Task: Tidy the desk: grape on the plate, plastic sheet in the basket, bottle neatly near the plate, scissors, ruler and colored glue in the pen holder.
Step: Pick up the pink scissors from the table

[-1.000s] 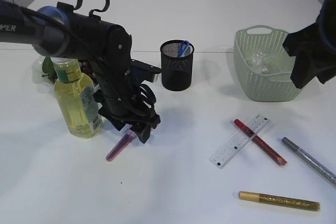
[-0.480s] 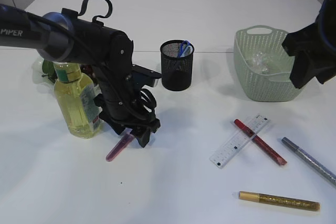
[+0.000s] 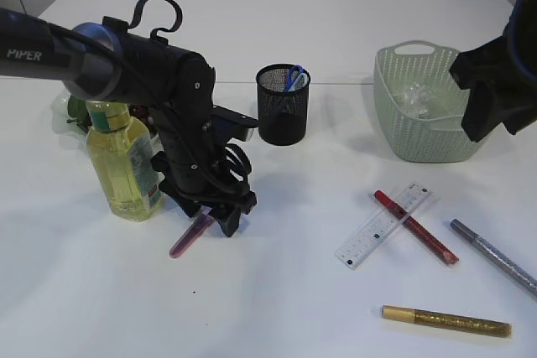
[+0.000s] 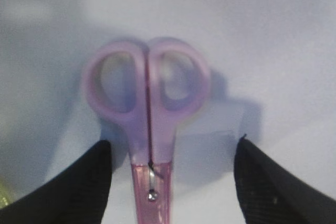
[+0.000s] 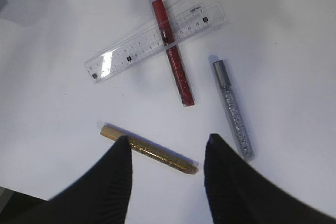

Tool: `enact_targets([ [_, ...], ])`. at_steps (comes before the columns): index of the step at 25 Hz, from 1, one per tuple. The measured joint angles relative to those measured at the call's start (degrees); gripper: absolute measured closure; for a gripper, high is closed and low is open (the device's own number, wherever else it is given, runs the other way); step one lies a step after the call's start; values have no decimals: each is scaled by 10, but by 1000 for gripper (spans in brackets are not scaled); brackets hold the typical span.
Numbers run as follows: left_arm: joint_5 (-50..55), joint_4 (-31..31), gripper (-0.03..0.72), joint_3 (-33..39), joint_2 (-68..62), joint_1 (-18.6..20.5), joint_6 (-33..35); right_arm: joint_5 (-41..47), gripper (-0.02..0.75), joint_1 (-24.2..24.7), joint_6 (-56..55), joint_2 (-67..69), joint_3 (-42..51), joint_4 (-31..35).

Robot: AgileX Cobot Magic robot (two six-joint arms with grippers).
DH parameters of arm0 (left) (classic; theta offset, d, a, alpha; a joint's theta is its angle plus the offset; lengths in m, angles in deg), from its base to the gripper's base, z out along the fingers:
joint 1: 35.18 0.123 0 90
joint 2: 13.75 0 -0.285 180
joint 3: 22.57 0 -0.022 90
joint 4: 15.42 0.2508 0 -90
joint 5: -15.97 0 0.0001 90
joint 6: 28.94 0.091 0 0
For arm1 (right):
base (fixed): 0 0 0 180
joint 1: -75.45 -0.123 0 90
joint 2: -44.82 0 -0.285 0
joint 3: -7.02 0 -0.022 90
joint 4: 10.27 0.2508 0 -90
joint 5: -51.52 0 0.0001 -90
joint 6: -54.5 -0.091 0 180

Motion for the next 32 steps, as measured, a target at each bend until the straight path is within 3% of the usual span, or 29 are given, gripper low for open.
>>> enact_targets([
  [4, 1, 0, 217, 0, -1, 0, 0, 0, 372, 0, 0, 0, 0, 1],
  [9, 1, 0, 393, 0, -1, 0, 0, 0, 372, 0, 0, 0, 0, 1],
  [13, 2, 1, 491, 0, -1, 0, 0, 0, 372, 0, 0, 0, 0, 1],
  [32, 8, 8, 529, -1, 0, 0, 0, 0, 372, 0, 0, 0, 0, 4],
])
